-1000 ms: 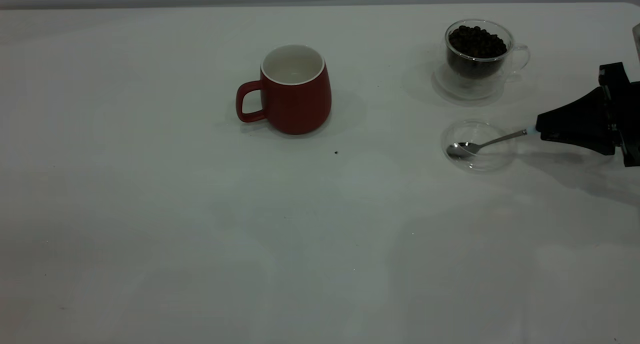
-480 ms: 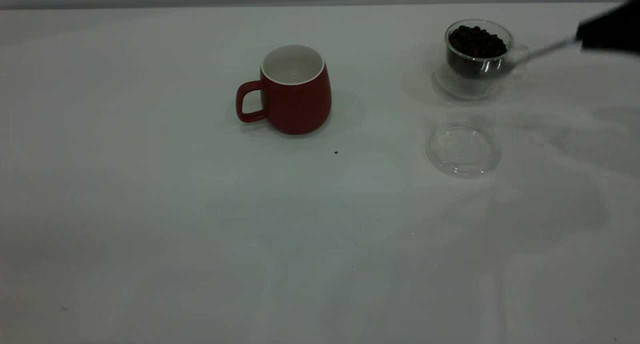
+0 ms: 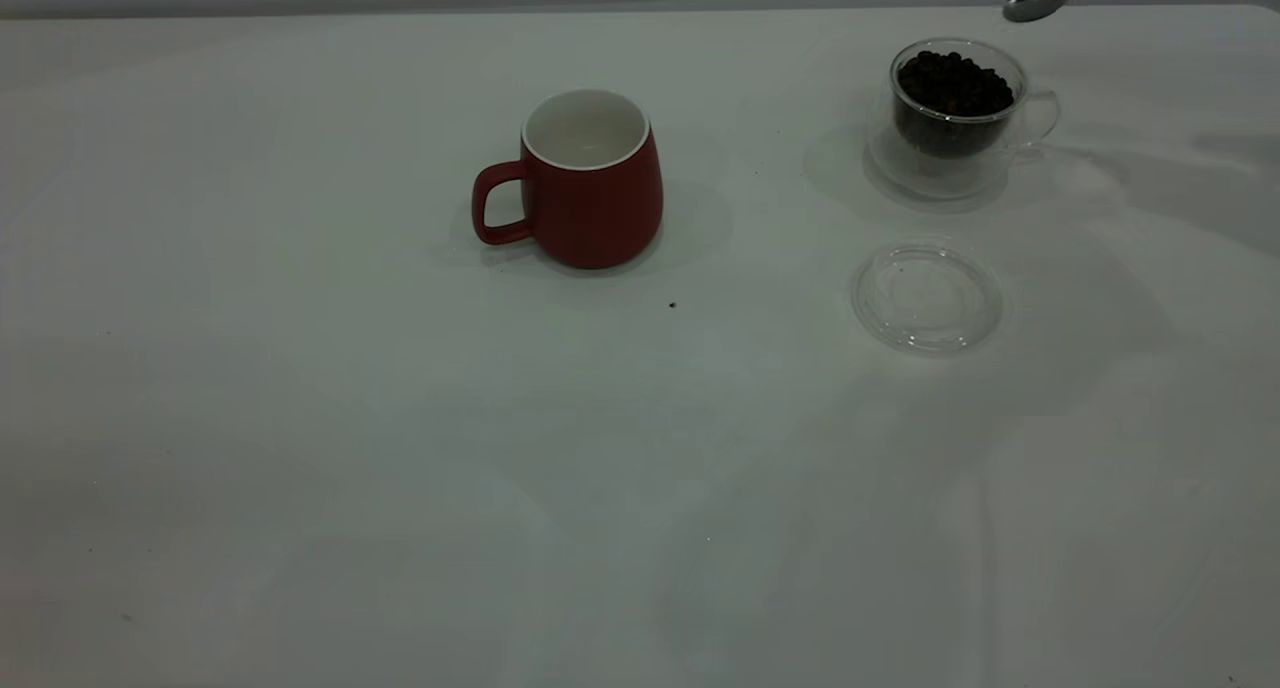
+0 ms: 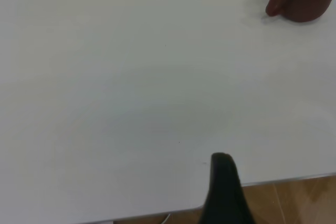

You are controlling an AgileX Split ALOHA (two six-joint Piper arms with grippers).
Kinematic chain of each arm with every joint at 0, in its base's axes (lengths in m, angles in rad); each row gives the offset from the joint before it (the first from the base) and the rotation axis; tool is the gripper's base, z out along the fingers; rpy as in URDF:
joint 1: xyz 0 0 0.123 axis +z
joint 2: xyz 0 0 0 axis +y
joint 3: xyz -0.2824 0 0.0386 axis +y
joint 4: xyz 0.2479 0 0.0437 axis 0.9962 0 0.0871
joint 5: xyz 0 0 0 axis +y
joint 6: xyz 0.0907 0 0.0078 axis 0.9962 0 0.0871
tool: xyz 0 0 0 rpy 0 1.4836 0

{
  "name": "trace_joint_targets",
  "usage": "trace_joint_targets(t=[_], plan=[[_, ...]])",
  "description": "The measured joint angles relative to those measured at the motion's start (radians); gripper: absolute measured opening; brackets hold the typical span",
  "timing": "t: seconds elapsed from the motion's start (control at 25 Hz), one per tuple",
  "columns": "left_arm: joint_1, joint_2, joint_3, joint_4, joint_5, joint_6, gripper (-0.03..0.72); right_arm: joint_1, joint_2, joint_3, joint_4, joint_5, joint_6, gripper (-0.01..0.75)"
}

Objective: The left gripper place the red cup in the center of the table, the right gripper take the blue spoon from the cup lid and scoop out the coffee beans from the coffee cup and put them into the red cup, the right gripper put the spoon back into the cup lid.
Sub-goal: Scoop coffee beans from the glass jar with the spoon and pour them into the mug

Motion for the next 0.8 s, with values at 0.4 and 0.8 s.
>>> trace_joint_targets(t=[0.4, 0.8], plan=[[0.0, 0.0, 0.0, 0.0, 0.0, 0.0, 0.587, 0.064, 0.012, -0.036, -0.122, -0.05, 0.059, 0.101], [0.0, 0.0, 0.0, 0.0, 0.0, 0.0, 0.587, 0.075, 0.031, -0.038, -0.126, -0.084, 0.061, 0.101]])
